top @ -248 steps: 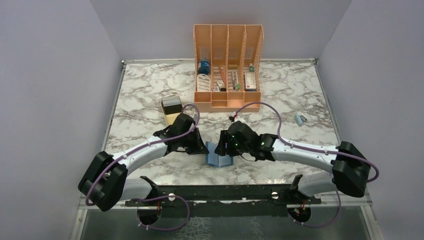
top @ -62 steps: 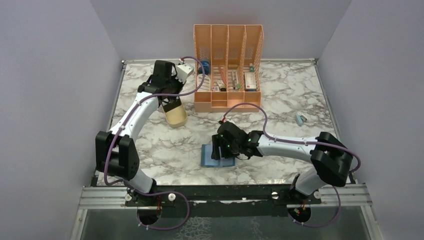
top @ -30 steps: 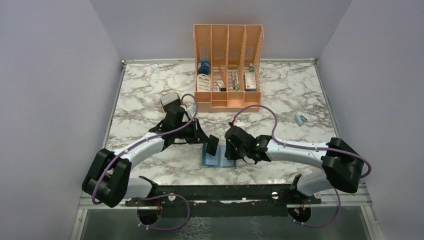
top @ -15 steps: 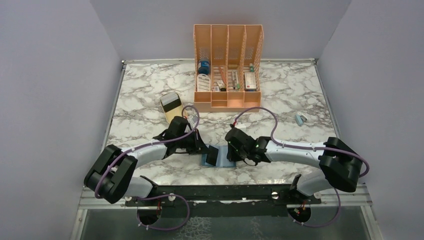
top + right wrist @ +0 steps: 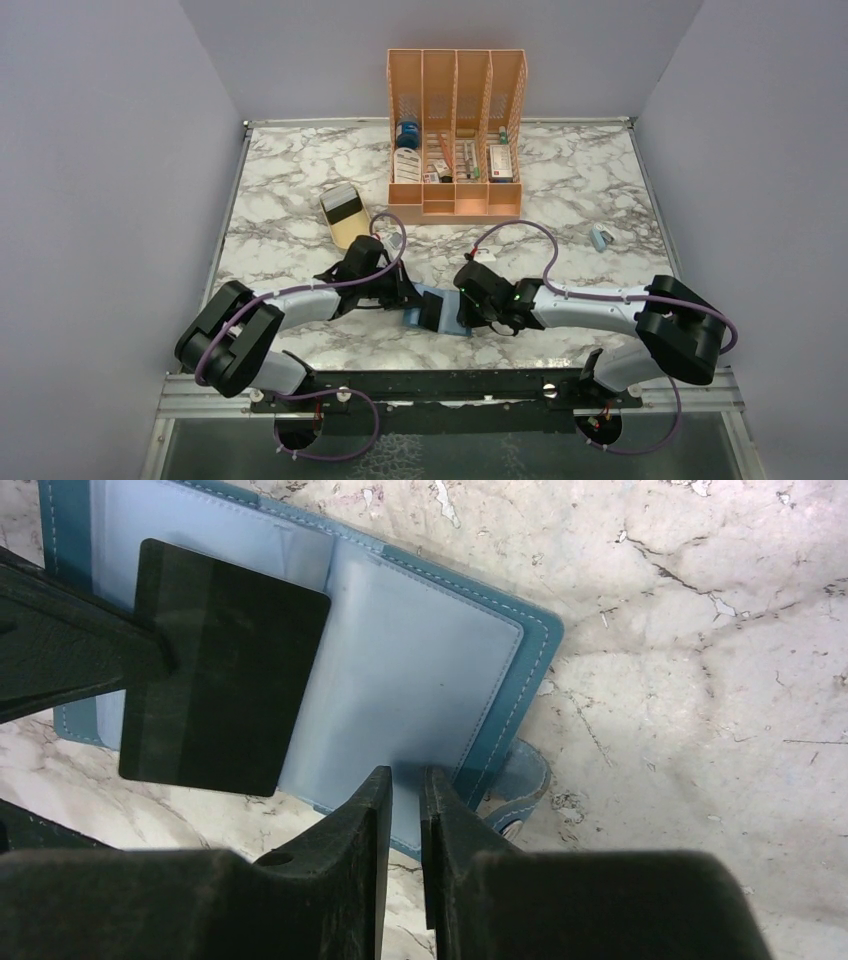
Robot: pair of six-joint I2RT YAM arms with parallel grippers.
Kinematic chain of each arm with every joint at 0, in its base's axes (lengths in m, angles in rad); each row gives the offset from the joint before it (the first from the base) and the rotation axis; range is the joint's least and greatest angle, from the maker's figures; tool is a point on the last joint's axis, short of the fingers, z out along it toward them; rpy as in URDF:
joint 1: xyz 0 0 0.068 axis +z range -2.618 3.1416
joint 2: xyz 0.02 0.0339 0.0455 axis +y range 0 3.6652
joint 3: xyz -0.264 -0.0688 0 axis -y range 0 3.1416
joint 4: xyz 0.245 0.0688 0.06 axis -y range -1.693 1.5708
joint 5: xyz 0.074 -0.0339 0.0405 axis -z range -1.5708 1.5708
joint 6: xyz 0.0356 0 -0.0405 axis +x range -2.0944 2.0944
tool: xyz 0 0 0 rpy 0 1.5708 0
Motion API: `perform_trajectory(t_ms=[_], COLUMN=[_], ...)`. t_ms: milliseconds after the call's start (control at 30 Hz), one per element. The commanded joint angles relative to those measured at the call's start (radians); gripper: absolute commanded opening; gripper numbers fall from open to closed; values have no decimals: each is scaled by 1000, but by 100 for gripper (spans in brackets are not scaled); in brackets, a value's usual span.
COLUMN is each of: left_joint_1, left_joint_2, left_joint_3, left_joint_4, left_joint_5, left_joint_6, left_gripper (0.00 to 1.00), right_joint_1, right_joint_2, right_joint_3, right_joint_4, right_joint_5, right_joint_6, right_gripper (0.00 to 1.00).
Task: Put the credit cards into the card holder
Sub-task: Insert the credit card into the card holder.
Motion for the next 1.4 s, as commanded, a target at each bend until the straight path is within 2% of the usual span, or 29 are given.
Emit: perform_trajectory(t_ms=[0,433,867,1133,1367], left_joint_1=[-26,-32,-32,-32,-32], left_joint_2=[27,-71,26,39,6], left_joint_3=[-10,43,30,26,65], left_joint_4=[36,-89,42,13,-88], left_joint_5=[-56,-124,-23,-45,-77], left_joint_6=[-14,20,-14,1,12], left_gripper=[0,0,0,0,0], right_joint_1=[3,3,3,4,3], right_joint_2=[8,-7,-7,-7,-32], right_joint_3=[-21,-30,-30,-17,41], right_joint_4=[16,11,10,-12,-70], right_joint_5=[8,16,14,29,37], right_joint_6=[19,15,10,3,-7], right_gripper=[17,16,16,16,18])
